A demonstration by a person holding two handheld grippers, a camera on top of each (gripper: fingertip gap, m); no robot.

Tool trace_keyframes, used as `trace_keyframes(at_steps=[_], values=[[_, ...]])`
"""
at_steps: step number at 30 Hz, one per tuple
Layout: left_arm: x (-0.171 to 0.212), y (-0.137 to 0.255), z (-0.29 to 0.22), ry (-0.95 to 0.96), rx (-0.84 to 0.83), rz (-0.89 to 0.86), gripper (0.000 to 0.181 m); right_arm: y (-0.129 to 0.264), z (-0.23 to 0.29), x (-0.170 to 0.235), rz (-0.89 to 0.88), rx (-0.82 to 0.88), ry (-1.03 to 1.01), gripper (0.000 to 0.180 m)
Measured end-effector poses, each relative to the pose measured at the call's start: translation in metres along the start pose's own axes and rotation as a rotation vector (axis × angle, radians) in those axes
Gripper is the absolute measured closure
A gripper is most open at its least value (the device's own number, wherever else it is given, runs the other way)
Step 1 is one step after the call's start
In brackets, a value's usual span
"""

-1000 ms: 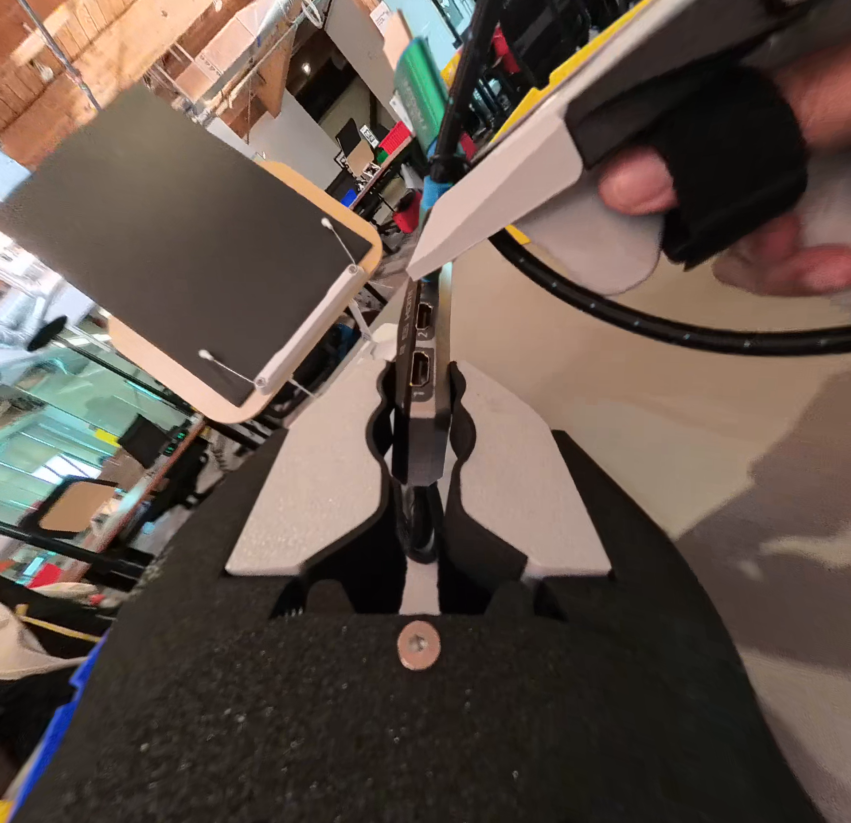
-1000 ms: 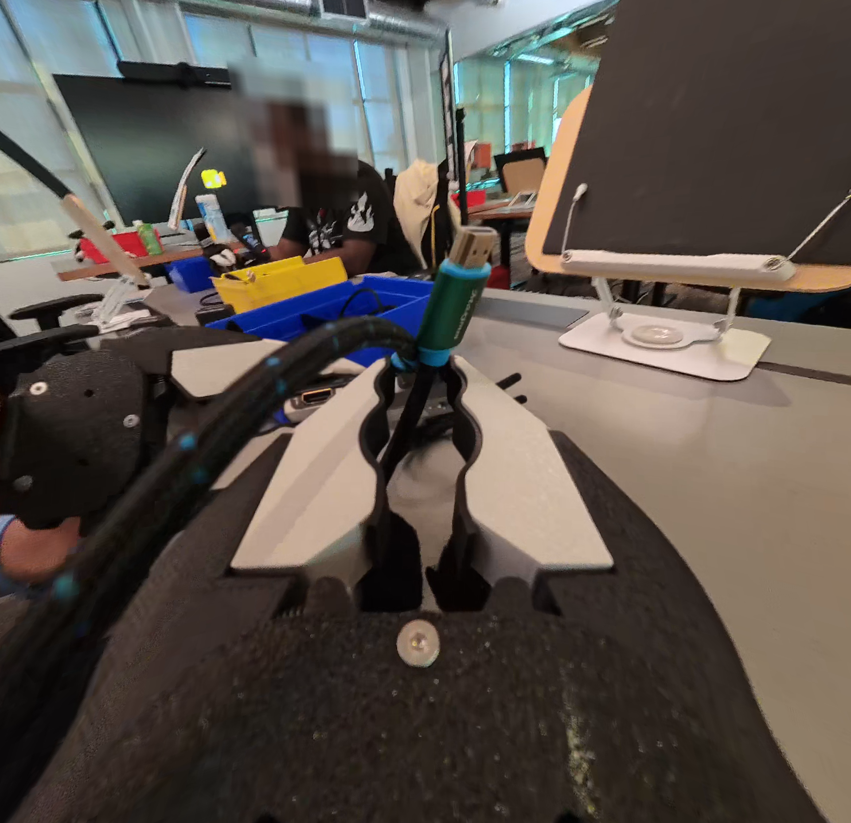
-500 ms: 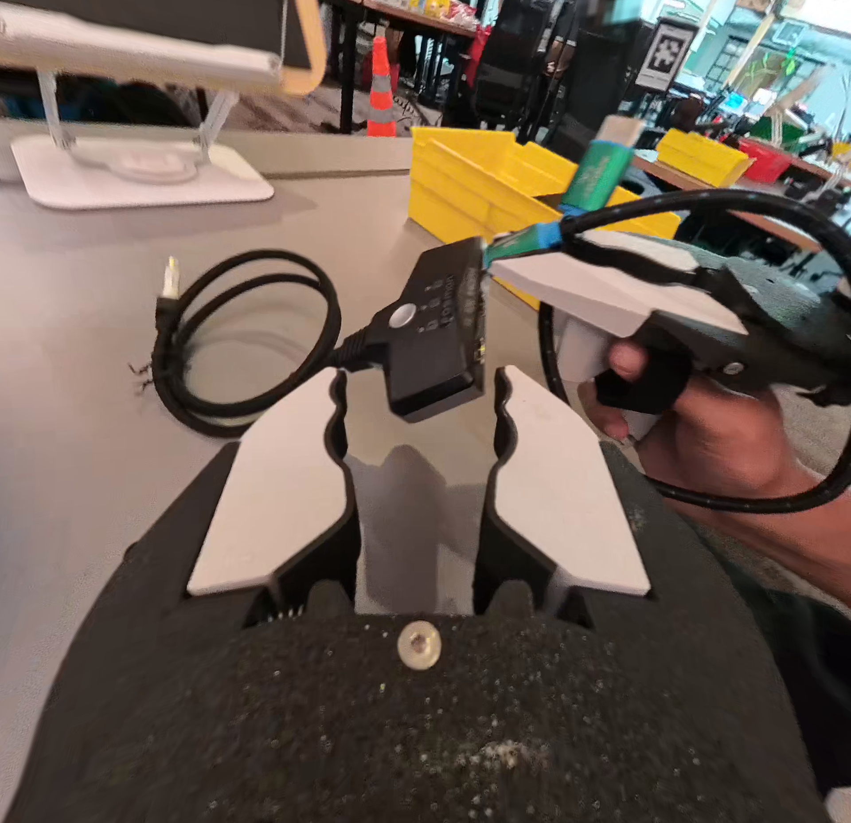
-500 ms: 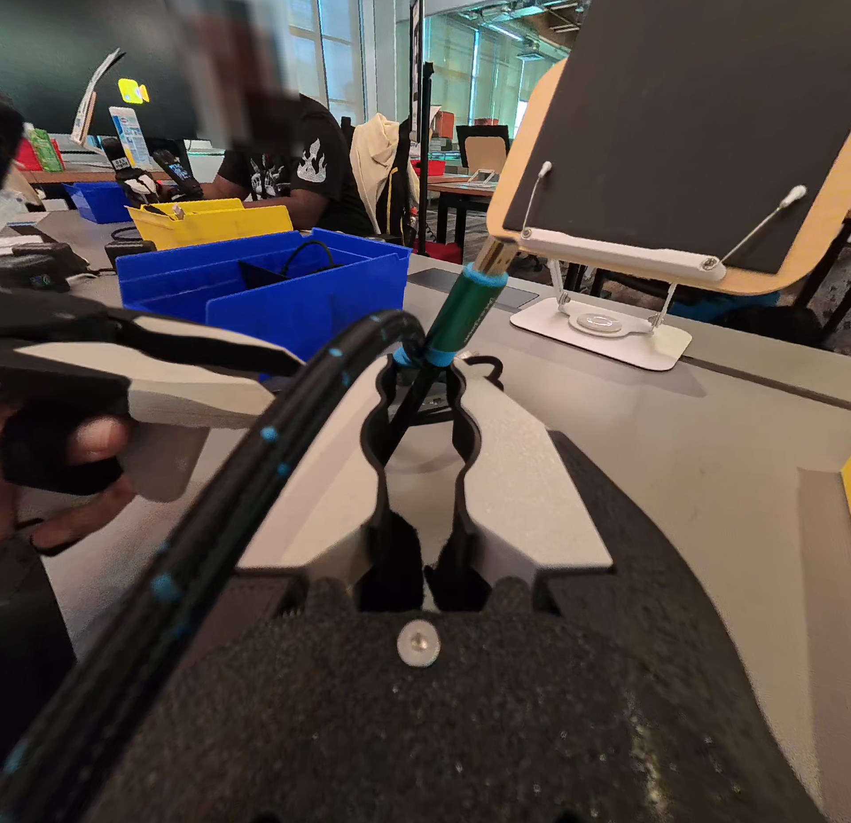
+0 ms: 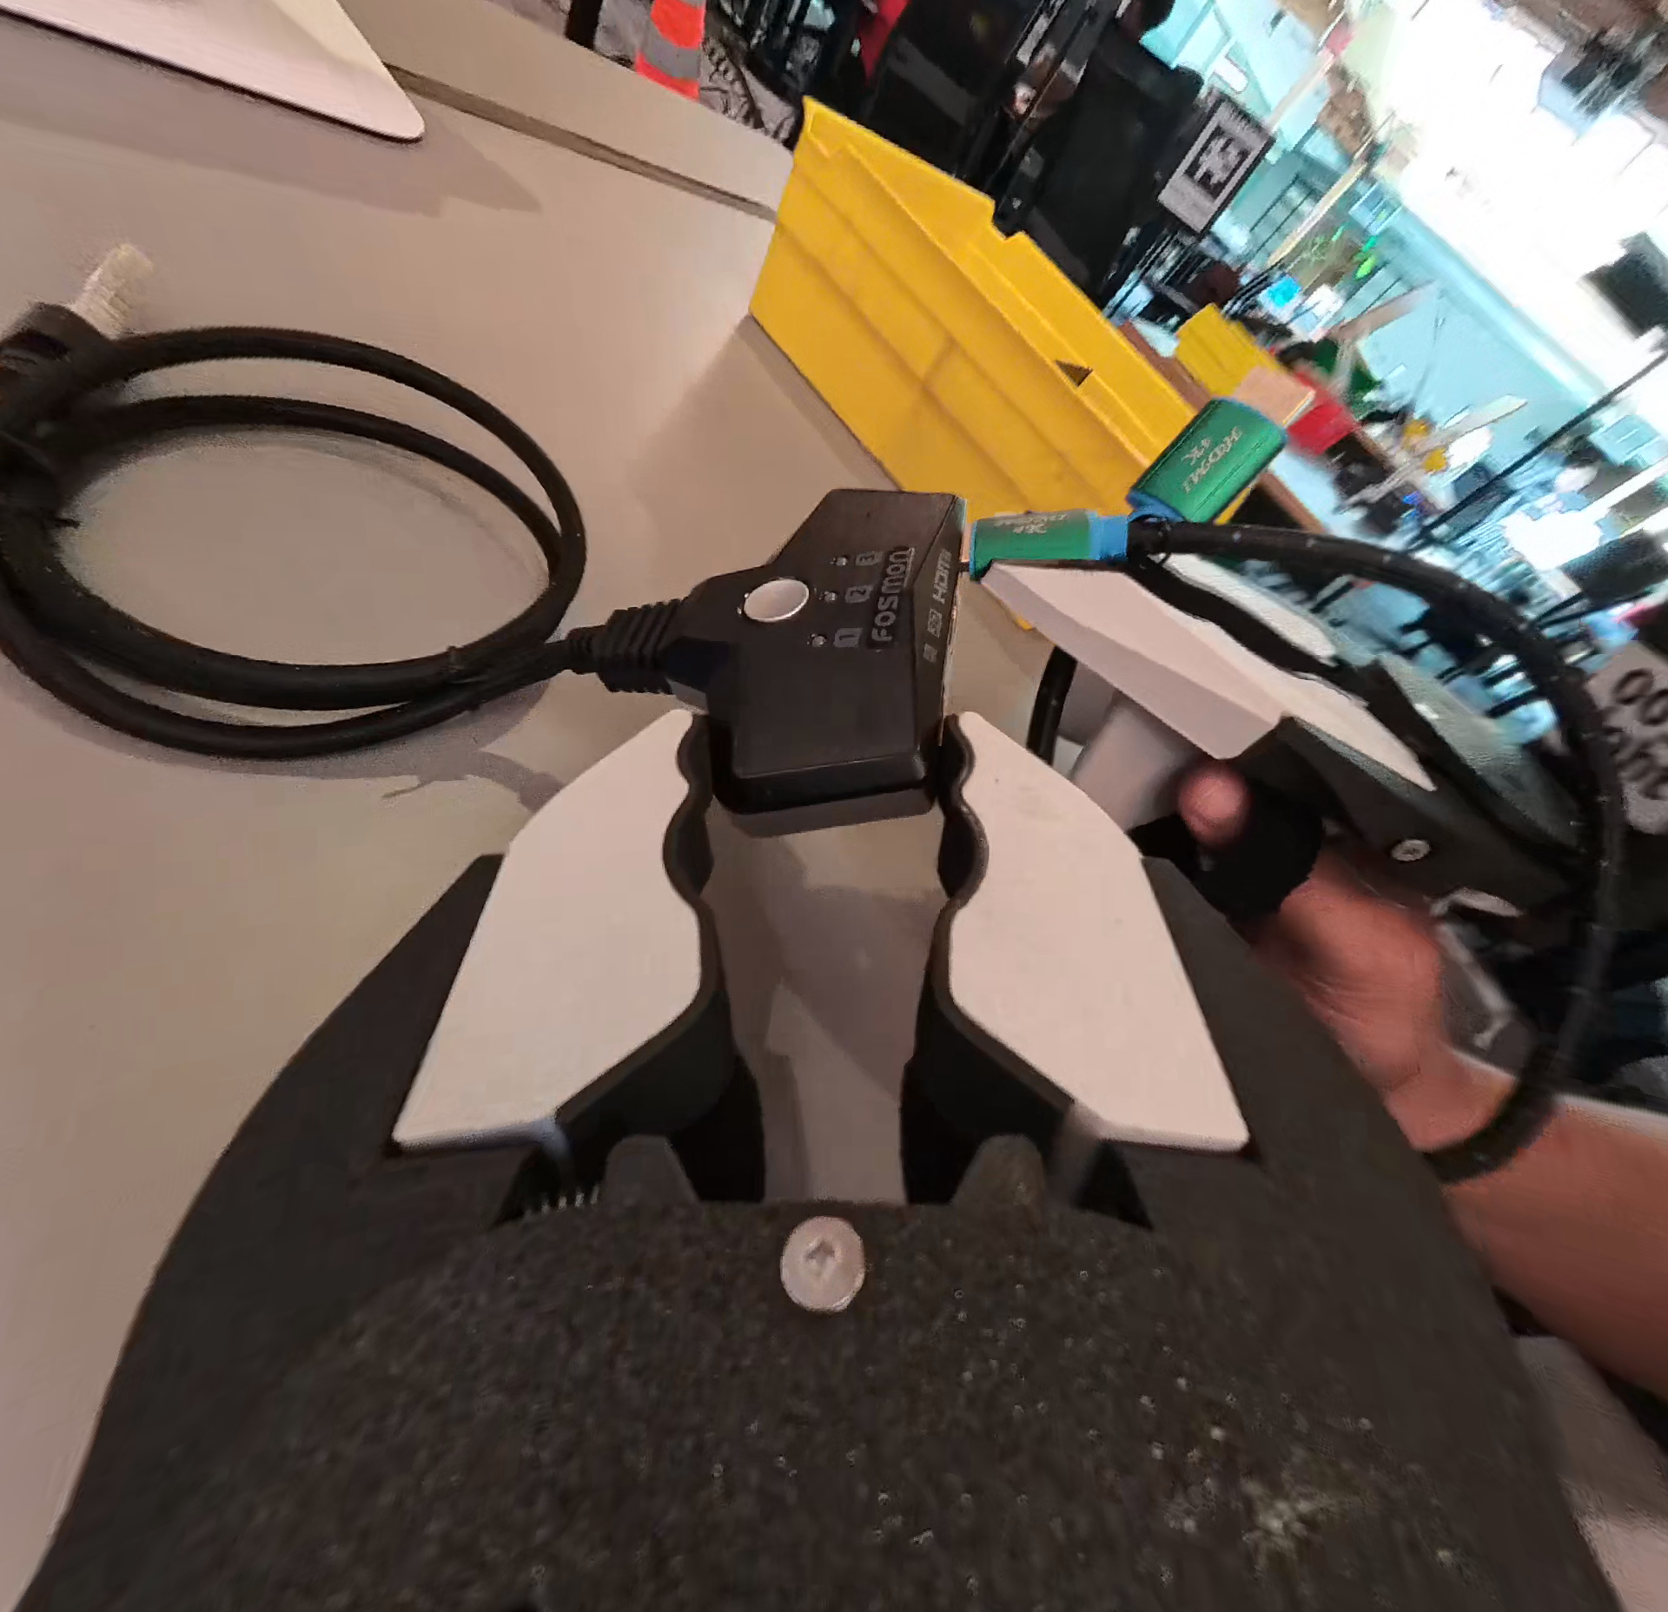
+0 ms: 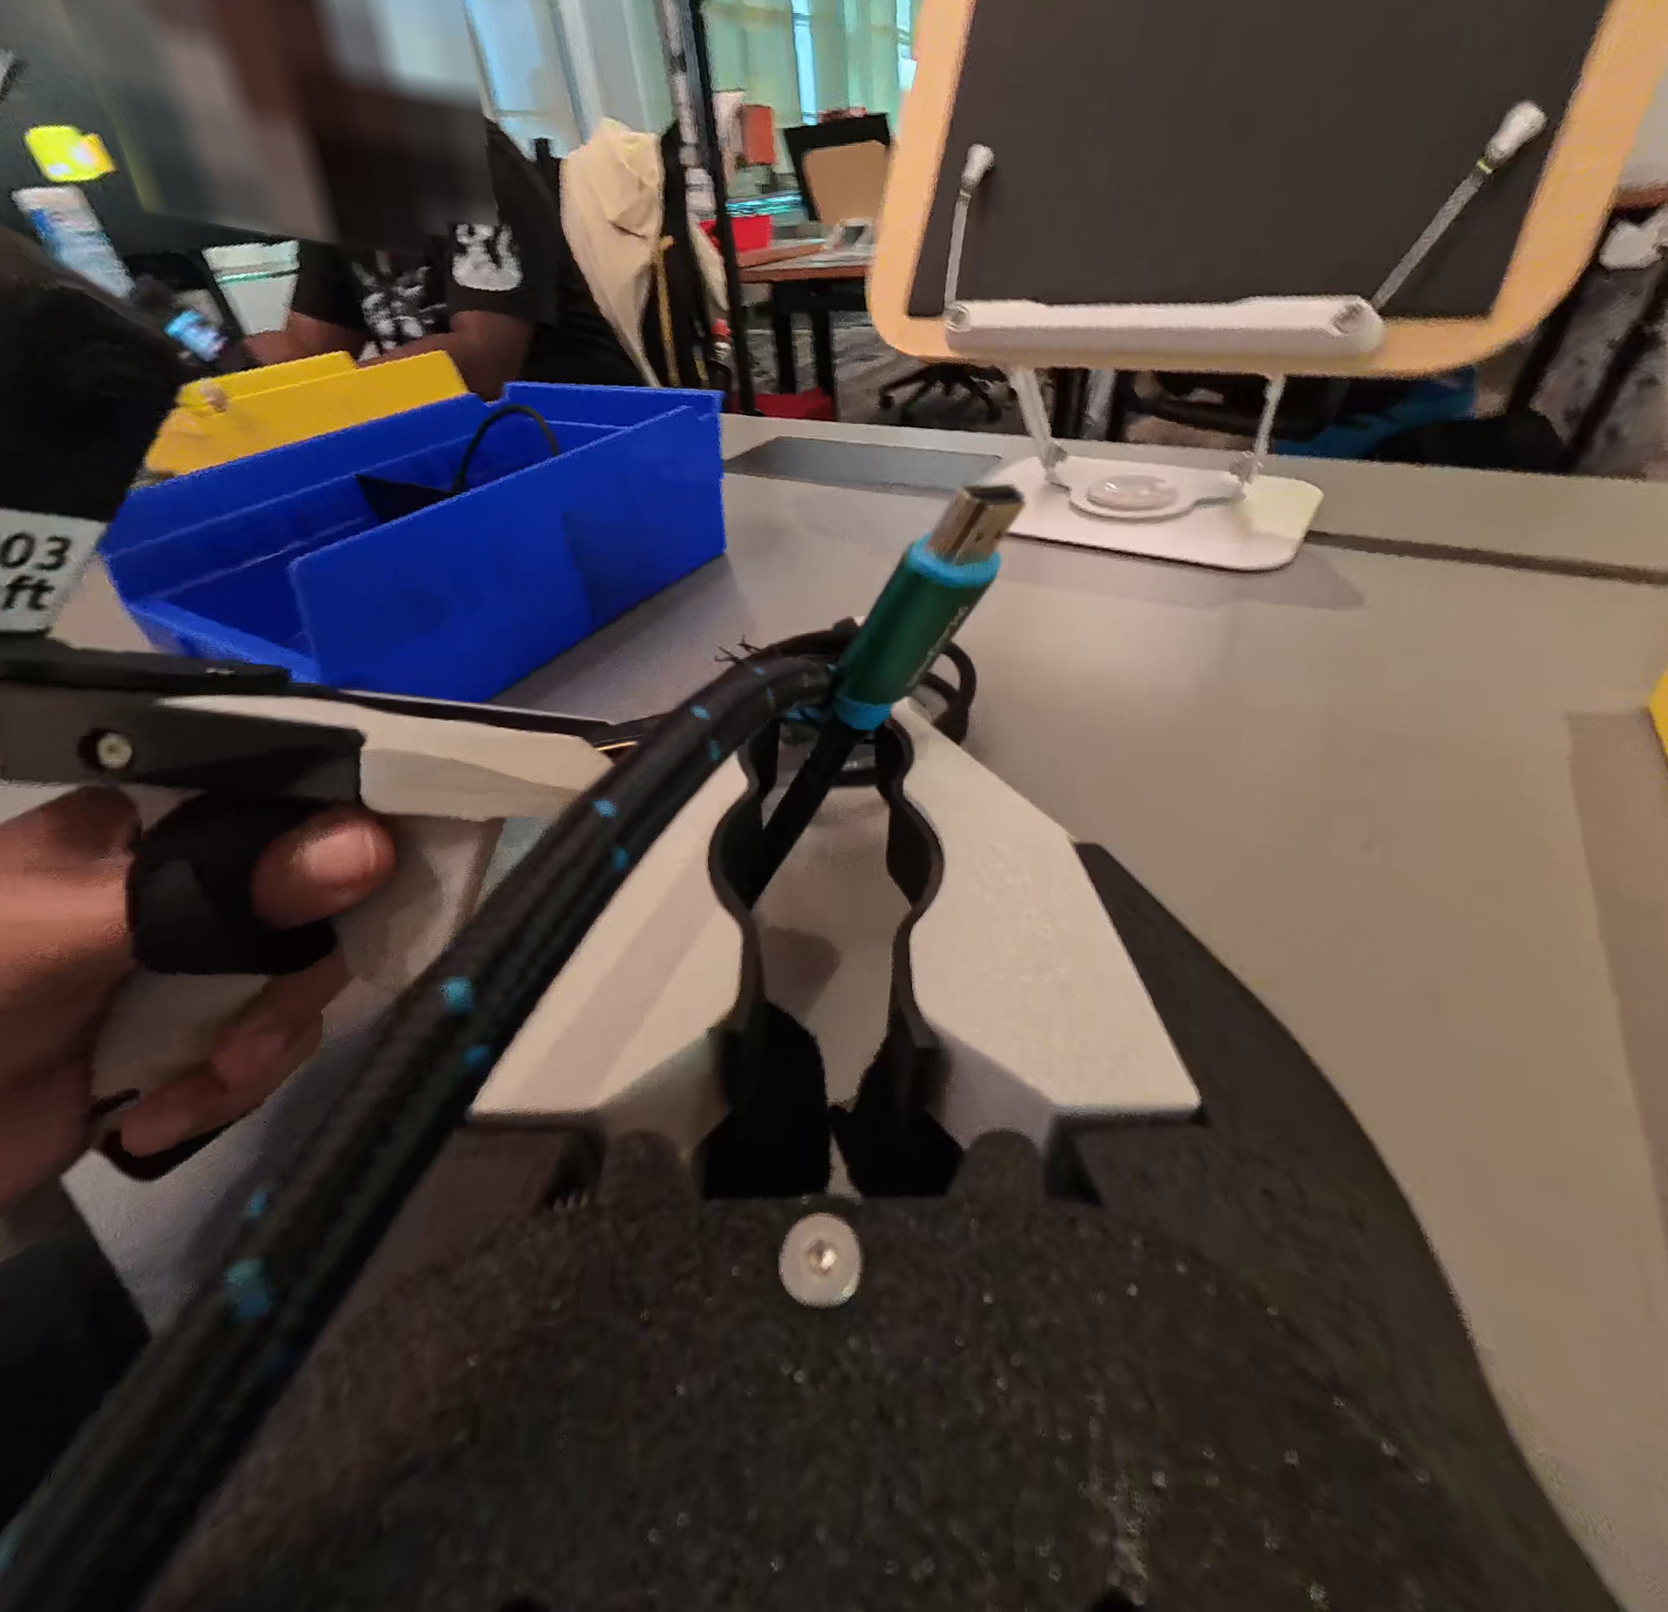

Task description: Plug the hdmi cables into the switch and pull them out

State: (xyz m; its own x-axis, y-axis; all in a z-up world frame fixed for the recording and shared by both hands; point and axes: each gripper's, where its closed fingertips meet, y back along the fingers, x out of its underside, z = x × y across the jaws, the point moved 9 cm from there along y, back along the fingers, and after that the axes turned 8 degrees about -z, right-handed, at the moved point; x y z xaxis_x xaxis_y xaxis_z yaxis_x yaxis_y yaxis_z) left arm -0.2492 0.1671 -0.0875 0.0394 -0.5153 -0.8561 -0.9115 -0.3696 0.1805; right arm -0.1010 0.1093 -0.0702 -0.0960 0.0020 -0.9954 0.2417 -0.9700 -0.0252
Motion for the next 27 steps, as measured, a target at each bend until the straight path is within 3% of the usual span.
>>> trace_keyframes(at_steps=[4, 6, 11, 13, 21, 24, 27], values=[[0.000, -0.010, 0.015, -0.017, -0.091, 0.015, 0.132, 0.011, -0.006, -0.005, -0.068, 0.127, 0.008, 0.178], [-0.007, -0.006, 0.022, -0.058, -0.138, -0.011, 0.133, 0.019, -0.004, -0.018, -0.142, 0.100, 0.062, 0.178], [-0.018, -0.005, 0.025, 0.014, 0.009, -0.076, 0.133, 0.007, -0.009, -0.011, -0.008, 0.012, 0.043, 0.176], [-0.021, -0.003, 0.024, 0.021, 0.024, -0.075, 0.133, 0.001, -0.010, -0.002, 0.040, -0.043, 0.031, 0.167], [-0.020, -0.001, 0.032, -0.010, -0.008, -0.055, 0.133, 0.007, -0.014, -0.017, -0.028, -0.083, 0.037, 0.176], [-0.018, 0.002, 0.033, -0.014, -0.003, -0.047, 0.133, 0.017, -0.031, -0.038, -0.041, -0.037, 0.054, 0.176], [-0.016, 0.007, 0.033, -0.015, 0.012, -0.037, 0.133, 0.038, -0.073, -0.082, -0.015, 0.127, 0.183, 0.176]])
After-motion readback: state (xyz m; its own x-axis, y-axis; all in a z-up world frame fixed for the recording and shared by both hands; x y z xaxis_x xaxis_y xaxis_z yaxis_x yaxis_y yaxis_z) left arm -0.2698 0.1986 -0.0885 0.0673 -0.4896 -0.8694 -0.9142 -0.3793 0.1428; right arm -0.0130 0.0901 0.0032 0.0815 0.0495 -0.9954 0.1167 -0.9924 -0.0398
